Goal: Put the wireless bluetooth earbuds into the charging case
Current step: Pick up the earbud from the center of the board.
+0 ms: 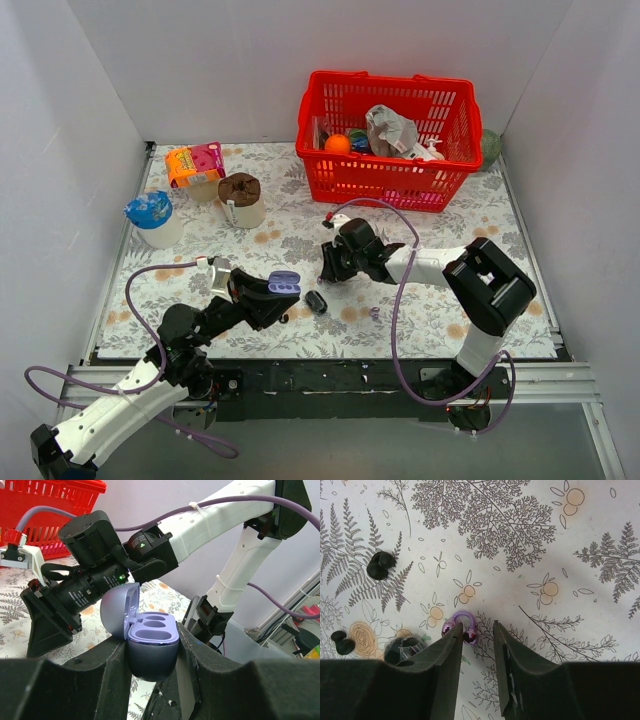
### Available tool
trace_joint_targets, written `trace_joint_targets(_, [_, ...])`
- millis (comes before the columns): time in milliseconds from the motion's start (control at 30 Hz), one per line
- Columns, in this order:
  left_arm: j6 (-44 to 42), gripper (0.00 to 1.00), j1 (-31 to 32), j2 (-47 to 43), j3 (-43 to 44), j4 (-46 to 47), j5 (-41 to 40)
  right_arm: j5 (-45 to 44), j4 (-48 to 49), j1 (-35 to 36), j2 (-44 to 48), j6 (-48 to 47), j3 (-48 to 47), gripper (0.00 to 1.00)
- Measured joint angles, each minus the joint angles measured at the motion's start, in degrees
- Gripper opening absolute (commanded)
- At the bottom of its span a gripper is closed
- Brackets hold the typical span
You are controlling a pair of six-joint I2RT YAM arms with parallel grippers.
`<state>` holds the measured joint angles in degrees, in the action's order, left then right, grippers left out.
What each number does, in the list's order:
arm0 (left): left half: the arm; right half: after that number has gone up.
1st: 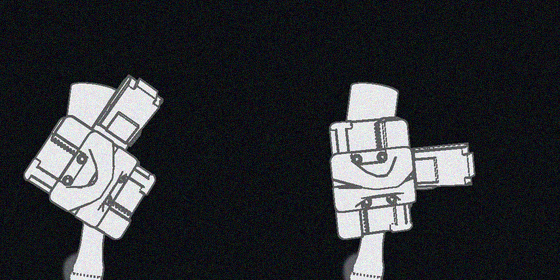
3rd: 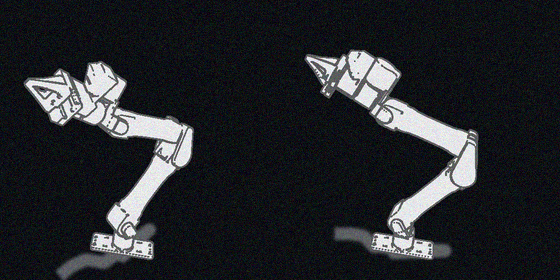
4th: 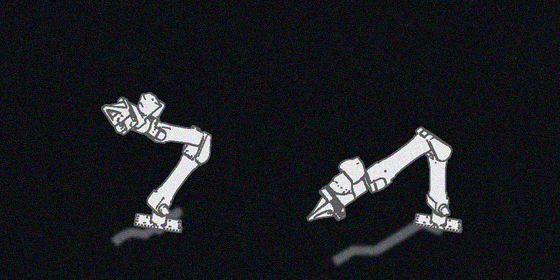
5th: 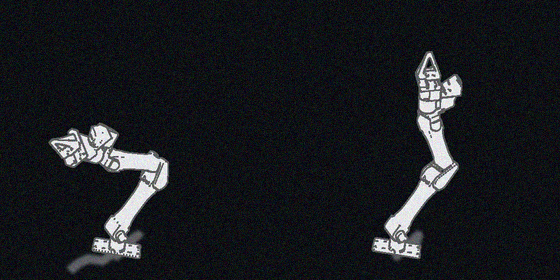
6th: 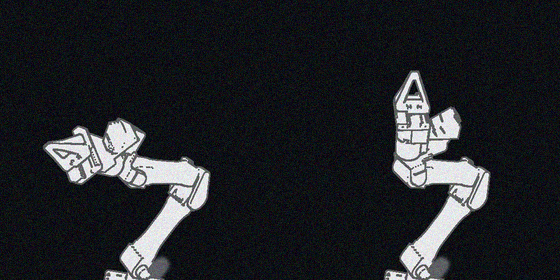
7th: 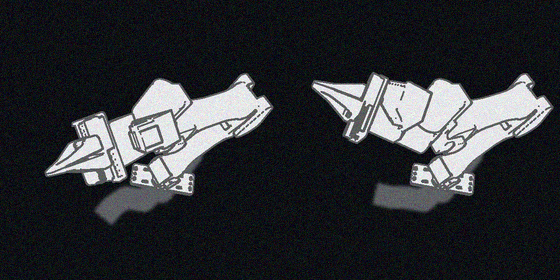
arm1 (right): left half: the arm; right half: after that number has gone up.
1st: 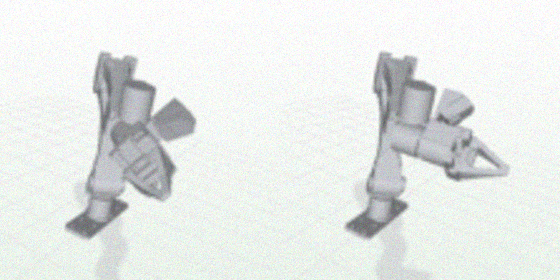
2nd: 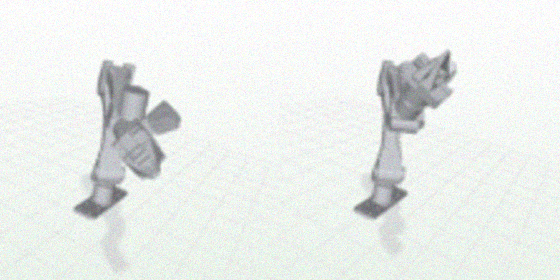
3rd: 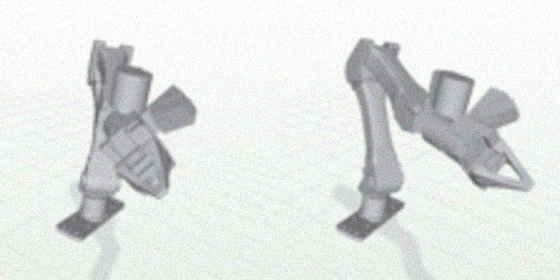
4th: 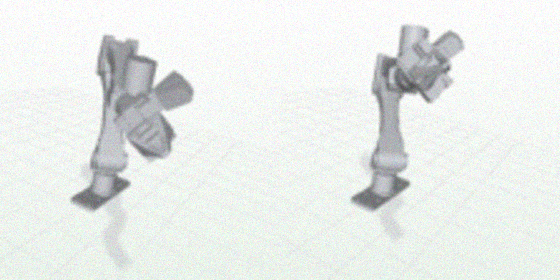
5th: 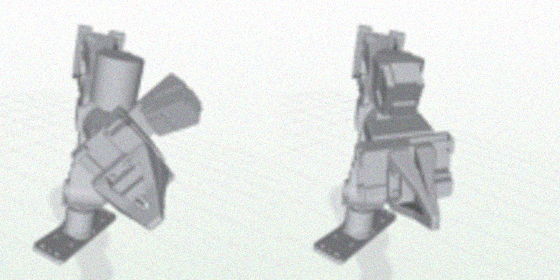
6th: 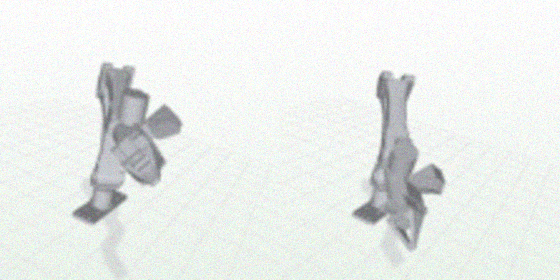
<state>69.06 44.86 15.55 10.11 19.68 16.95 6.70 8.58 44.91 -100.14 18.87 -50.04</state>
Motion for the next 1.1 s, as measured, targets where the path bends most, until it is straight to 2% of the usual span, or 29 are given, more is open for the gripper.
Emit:
trace_joint_targets(233, [0.0,0.00,0.1,0.0,0.0,0.0,0.0,-4.5,-0.4,2.2,0.4,-1.6,0.0,0.40])
trace_joint_targets(367, [0.0,0.00,0.2,-0.1,0.0,0.0,0.0,-6.8,-0.6,3.3,0.5,-2.4,0.0,0.36])
trace_joint_targets(533, [0.0,0.00,0.3,-0.4,0.0,0.0,0.0,-9.4,-0.9,4.0,0.5,-3.1,0.0,0.20])
trace_joint_targets(700, [0.0,0.00,0.3,-0.6,0.0,0.0,0.0,-10.0,-0.8,4.0,0.6,-2.8,0.2,0.11])
trace_joint_targets(733, [0.0,0.00,0.4,-0.7,0.0,0.0,0.0,-10.0,-0.7,4.0,0.7,-2.6,0.3,0.03])
trace_joint_targets(767, [0.0,0.00,0.4,-0.7,0.0,0.0,0.0,-10.1,-0.7,4.0,0.7,-2.4,0.3,0.01])
trace_joint_targets(900, [0.0,0.00,0.4,-0.8,0.0,0.0,0.0,-10.5,-0.9,3.8,0.8,-0.1,0.4,0.01])
trace_joint_targets(1100, [0.0,0.00,0.4,-1.2,0.0,-0.1,-0.1,-9.7,-2.0,1.7,3.7,8.4,3.2,0.01])
